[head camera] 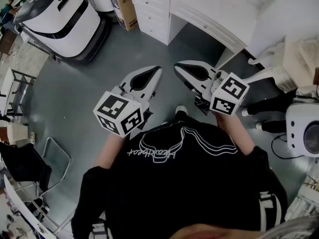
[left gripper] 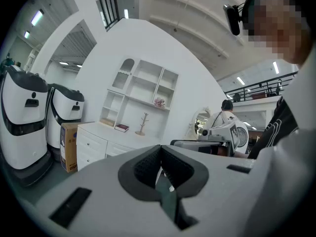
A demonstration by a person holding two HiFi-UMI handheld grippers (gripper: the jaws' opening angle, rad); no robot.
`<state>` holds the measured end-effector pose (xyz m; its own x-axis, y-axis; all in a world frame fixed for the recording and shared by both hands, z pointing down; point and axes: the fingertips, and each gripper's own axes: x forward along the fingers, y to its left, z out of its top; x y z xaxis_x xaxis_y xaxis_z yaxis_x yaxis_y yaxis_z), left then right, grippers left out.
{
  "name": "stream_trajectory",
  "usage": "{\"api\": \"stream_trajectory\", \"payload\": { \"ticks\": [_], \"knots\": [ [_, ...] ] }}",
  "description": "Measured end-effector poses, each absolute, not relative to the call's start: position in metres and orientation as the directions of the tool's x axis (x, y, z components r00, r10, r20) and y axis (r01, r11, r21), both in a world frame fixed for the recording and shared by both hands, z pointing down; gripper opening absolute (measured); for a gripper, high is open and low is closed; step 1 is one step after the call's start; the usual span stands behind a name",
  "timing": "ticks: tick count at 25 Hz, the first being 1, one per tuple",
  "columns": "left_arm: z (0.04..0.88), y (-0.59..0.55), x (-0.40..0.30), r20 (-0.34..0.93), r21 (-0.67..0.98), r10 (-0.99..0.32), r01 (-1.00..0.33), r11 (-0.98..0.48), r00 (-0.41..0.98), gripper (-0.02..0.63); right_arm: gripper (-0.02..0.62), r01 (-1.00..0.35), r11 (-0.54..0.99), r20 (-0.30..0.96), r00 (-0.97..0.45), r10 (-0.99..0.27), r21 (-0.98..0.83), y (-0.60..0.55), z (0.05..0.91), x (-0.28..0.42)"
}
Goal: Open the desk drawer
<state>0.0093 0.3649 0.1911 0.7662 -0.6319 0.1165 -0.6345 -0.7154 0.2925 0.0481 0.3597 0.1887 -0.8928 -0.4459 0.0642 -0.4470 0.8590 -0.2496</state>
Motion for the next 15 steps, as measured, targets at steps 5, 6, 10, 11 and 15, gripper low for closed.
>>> {"api": "stream_trajectory", "payload": {
  "ticks": [5,6,10,11,15],
  "knots": [
    [0.189,0.359,0.002,0.120,0.302,-0.632,-0.635,-0.711,0.765,0.003,0.006,-0.458,0.850,0.067,-0.887,-0.457,-0.262,0.353,0.187,0.041],
    [0.190,0.356,0.001,0.122,0.306,-0.634,-0.637,-0.708,0.764,0.003,0.005,-0.455,0.850,0.067,-0.888,-0.455,-0.266,0.351,0.188,0.040],
    [0.196,0.346,0.000,0.135,0.319,-0.639,-0.644,-0.695,0.757,0.003,0.006,-0.448,0.851,0.079,-0.893,-0.444,-0.273,0.341,0.196,0.038],
    [0.197,0.343,0.000,0.141,0.317,-0.641,-0.648,-0.692,0.754,0.003,0.006,-0.452,0.850,0.085,-0.891,-0.446,-0.271,0.337,0.199,0.039],
    [0.203,0.324,-0.002,0.161,0.314,-0.651,-0.664,-0.679,0.742,0.003,0.006,-0.459,0.846,0.096,-0.887,-0.451,-0.270,0.314,0.204,0.036]
  ]
}}
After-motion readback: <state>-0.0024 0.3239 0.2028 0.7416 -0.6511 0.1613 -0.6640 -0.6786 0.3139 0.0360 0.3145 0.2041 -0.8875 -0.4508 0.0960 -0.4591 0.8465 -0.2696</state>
